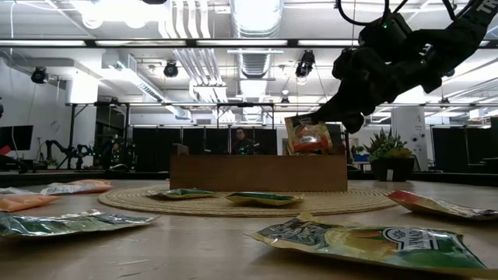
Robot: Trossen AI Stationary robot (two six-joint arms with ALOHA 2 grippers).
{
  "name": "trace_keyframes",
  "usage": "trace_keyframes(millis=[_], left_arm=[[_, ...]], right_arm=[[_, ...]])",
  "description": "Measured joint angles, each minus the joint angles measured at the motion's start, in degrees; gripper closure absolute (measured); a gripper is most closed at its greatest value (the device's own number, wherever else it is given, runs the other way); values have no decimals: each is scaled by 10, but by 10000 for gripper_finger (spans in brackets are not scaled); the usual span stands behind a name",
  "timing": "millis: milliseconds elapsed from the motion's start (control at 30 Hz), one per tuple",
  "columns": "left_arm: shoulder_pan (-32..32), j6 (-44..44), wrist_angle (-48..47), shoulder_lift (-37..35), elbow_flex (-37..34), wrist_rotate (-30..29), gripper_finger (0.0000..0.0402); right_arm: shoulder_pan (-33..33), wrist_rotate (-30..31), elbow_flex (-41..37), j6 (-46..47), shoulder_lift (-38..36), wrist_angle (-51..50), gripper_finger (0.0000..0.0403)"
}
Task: Pick & Place Tea
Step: Put the orange tea bag into the right section of the wooden organizer
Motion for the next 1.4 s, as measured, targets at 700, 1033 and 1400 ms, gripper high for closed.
trace_keyframes(millis=[700, 1033, 1400], left_arm=[[0, 6, 26, 0, 0, 0, 400], [0, -3, 25, 0, 0, 0, 400], [0, -9, 25, 0, 0, 0, 400]], right_arm=[[-1, 14, -3, 1, 1, 0, 395], [-1, -20, -3, 19, 86, 72, 395], [-1, -23, -4, 20, 94, 85, 395]])
